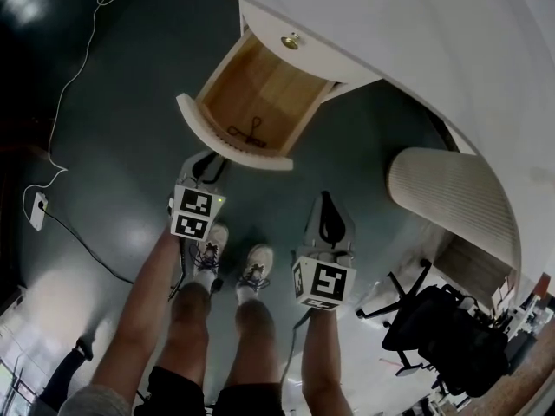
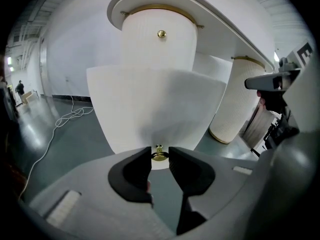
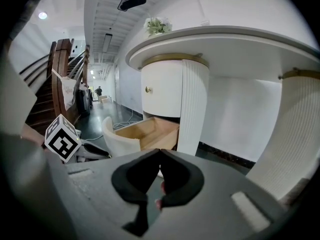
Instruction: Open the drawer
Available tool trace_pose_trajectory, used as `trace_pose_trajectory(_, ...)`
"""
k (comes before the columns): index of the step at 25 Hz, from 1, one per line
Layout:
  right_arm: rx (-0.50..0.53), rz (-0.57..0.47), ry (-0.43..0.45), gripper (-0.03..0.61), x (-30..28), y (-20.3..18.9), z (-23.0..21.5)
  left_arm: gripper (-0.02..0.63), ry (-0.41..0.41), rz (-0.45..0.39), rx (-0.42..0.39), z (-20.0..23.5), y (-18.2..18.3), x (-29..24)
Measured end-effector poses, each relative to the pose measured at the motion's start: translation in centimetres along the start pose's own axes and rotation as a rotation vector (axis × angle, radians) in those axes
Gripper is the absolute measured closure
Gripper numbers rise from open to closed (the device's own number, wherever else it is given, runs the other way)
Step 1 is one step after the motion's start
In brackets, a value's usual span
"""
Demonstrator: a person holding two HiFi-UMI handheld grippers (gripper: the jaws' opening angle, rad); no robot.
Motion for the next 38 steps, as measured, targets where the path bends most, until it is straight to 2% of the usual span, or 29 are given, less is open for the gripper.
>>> trace_pose_trajectory(10, -0.004, 0.033, 0.003, 0.574, 1.4, 0.0, 1.2, 0.499, -0.011, 0.041, 0.003, -0.3, -1.6, 2.7)
trace_pose_trajectory(27, -0.001, 0.064, 0.006, 0.574, 1.7, 0.7, 1.4, 0.494, -0.013, 0.071, 0.021, -0.5, -1.8, 2.6)
trace_pose_trajectory(28, -0.002, 0.063, 0.005, 0.574, 1.9, 0.8, 1.4, 0.483, -0.022, 0.074, 0.021, -0.7, -1.8, 2.7)
trace_pose_trajectory(30, -0.005, 0.064, 0.002, 0.574, 2.1, 0.9, 1.5, 0.388, -0.049, 0.073, 0.022, -1.2, -1.7, 3.0)
trace_pose_trajectory(31, -0.004, 0.064, 0.001, 0.574, 2.1, 1.0, 1.6, 0.369, -0.056, 0.069, 0.024, -1.4, -1.6, 3.2)
trace_pose_trajectory(38, -0.004, 0.053, -0.003, 0.574, 2.5, 2.5, 1.9, 0.351, -0.052, 0.050, 0.026, -1.4, -0.2, 4.3)
Point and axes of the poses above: the fingertips, and each gripper's own axes: x backward along the fingers, z to its left, y out of its top, the point moved 2 cm from there along x, backward along the fingers, and after that the axes turned 13 degrees about -z, right-handed, at the moved point
